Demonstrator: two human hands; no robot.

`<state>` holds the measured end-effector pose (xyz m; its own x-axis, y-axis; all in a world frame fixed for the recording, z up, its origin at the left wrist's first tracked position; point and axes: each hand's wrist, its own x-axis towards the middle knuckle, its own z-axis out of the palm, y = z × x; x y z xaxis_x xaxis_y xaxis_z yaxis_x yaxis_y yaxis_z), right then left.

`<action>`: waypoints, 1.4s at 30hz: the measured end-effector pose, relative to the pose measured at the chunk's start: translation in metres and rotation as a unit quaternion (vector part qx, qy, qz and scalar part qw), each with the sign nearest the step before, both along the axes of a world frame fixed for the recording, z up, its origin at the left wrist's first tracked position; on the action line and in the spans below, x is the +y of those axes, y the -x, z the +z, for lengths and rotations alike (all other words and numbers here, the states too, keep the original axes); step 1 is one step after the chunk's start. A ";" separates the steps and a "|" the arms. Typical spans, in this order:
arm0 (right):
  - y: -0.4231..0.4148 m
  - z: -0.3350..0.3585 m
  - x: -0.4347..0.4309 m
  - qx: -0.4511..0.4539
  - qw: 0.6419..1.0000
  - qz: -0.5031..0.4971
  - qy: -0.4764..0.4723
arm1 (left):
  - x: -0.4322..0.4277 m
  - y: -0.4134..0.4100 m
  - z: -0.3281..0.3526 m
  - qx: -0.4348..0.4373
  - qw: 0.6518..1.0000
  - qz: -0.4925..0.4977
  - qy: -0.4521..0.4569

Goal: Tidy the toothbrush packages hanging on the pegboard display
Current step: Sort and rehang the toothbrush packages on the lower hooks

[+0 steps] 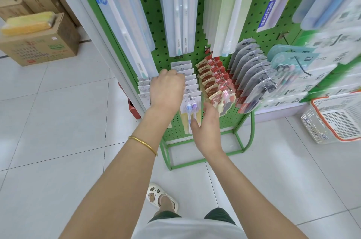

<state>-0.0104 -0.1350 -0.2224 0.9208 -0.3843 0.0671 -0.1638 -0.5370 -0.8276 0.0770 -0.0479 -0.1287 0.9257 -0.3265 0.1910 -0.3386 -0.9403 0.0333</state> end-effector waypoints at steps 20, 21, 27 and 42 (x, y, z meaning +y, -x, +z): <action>0.010 0.003 0.003 0.033 0.999 0.010 -0.006 | 0.004 0.058 0.010 0.039 0.988 0.147 -0.026; 0.011 0.002 0.003 0.036 0.999 0.011 -0.008 | 0.005 0.061 0.009 0.040 0.987 0.154 -0.025; 0.019 0.003 0.002 0.052 0.998 0.022 -0.015 | 0.012 0.083 0.005 0.051 0.981 0.187 -0.002; 0.093 0.015 -0.059 0.096 0.971 0.093 -0.197 | -0.015 0.130 -0.016 0.154 0.919 0.043 0.361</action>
